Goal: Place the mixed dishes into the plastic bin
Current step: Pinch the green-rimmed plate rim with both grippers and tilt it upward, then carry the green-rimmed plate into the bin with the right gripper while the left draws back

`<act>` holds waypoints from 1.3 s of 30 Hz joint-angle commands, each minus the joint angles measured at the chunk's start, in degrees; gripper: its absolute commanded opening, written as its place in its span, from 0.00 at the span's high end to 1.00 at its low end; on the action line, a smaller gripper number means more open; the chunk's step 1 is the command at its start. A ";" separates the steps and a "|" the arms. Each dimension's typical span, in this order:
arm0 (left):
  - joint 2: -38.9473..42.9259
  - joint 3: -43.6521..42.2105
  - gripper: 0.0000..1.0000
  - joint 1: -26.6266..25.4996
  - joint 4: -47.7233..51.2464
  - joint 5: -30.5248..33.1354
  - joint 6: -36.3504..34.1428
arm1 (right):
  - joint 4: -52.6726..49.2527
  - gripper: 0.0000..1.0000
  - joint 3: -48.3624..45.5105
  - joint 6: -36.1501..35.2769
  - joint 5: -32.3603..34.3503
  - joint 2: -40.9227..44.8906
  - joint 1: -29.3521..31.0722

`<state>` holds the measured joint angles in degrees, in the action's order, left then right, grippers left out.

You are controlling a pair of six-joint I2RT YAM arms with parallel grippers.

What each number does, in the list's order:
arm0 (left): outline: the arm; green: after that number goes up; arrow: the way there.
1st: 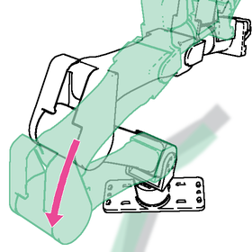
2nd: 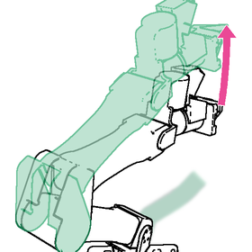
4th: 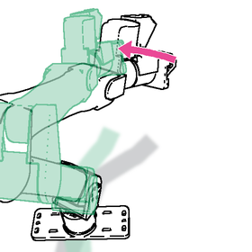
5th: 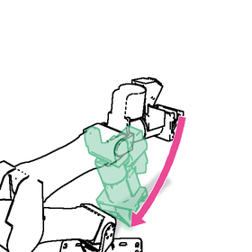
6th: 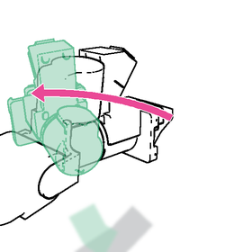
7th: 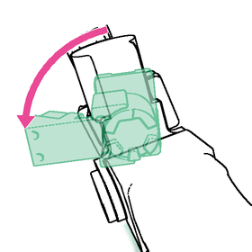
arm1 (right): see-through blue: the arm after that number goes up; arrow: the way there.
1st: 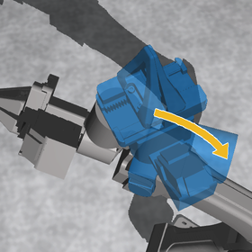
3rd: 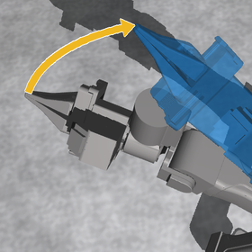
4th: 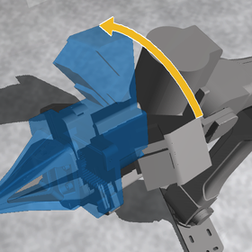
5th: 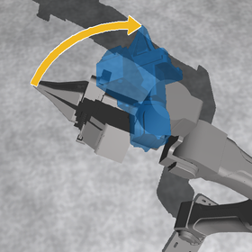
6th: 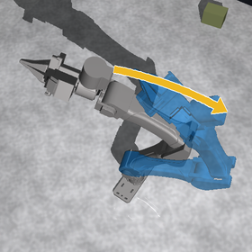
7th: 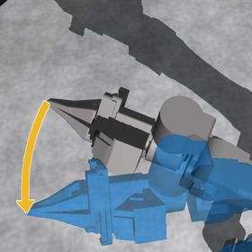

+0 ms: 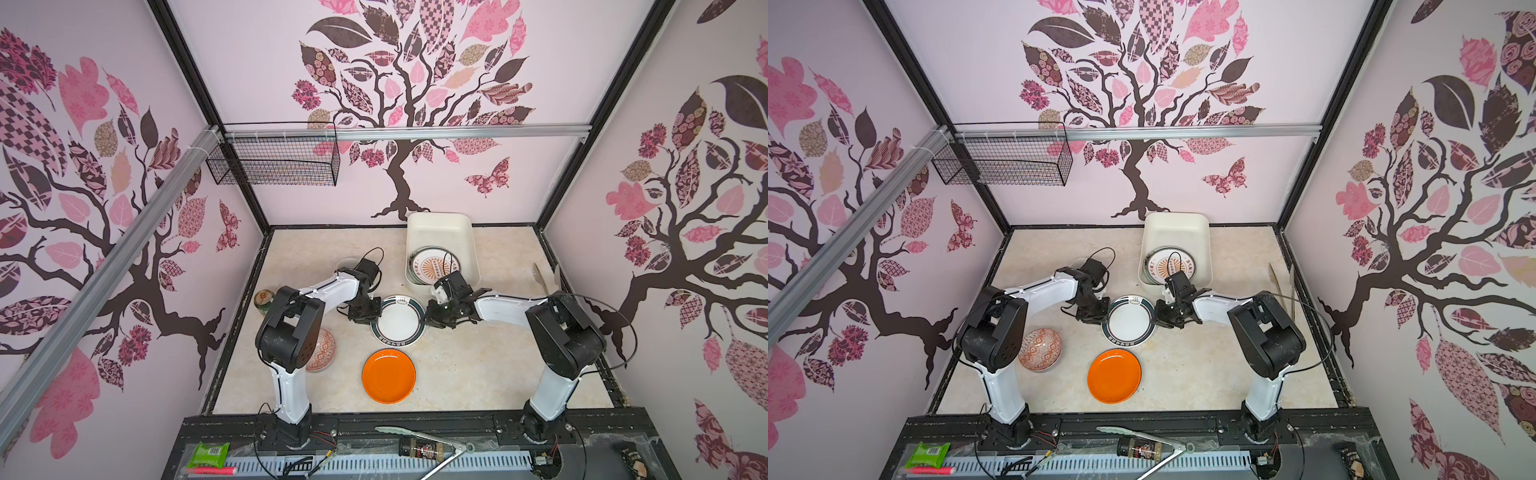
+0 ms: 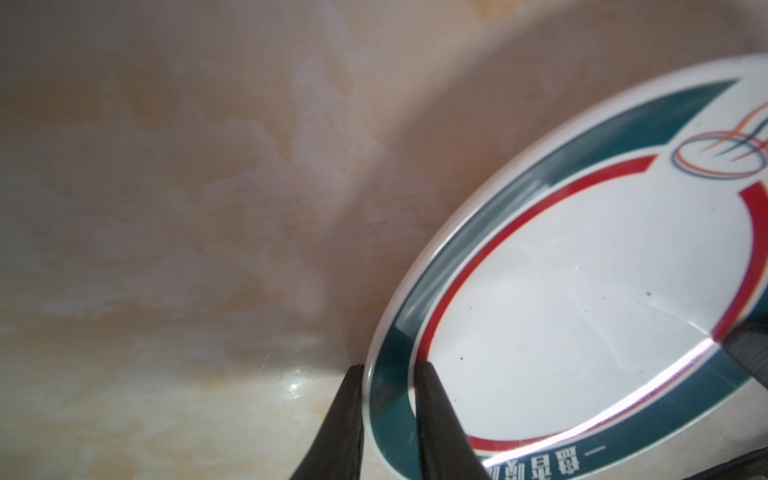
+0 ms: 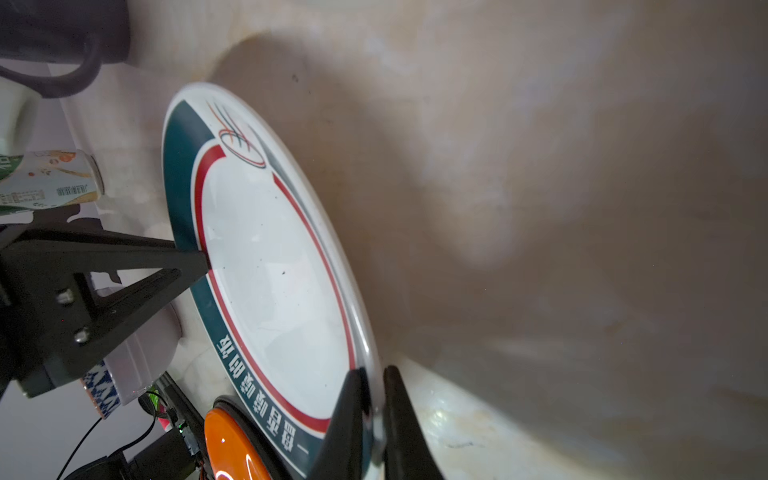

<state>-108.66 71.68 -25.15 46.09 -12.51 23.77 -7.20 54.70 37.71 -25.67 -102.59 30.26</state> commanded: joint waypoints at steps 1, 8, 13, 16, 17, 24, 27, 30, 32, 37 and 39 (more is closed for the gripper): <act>1.55 0.23 0.74 -1.48 -0.70 -2.01 -0.83 | -2.06 1.00 -1.05 -0.59 1.50 2.17 1.10; 4.77 0.09 0.50 -1.48 0.00 -0.61 -1.73 | -3.82 1.00 -3.42 0.47 1.50 9.09 1.07; 8.28 0.28 0.29 -1.39 0.82 0.33 -1.61 | -4.22 1.00 -4.91 2.04 0.45 13.44 1.05; 10.84 0.67 0.19 -1.30 1.73 1.14 -1.47 | -4.30 1.00 -6.04 3.36 -0.03 16.40 1.09; 11.68 0.80 0.16 -1.23 2.06 1.32 -1.52 | -4.31 1.00 -6.33 3.80 -0.24 17.54 1.05; 17.34 1.71 0.09 -0.03 4.10 3.10 -1.46 | -6.86 1.00 -4.55 4.63 1.48 23.41 1.02; 18.56 1.64 0.08 0.80 4.28 3.24 -1.36 | -9.07 1.00 -2.39 3.53 2.44 23.83 0.78; 19.69 1.65 0.08 1.46 5.39 2.76 -1.20 | -10.61 1.00 0.01 3.00 2.06 24.39 -0.31; 21.03 1.41 0.08 1.87 5.51 2.54 -0.93 | -10.82 1.00 1.45 3.05 1.39 25.12 -2.32; 23.89 0.58 0.08 2.10 5.01 2.41 0.17 | -9.70 1.00 4.54 2.26 0.02 24.80 -9.16; 24.36 0.82 0.08 2.05 5.69 2.32 0.44 | -10.65 1.00 6.95 0.67 -0.51 23.00 -11.77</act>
<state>-85.62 71.68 -23.22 50.85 -10.17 23.44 -18.11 57.39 40.56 -24.56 -80.18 21.19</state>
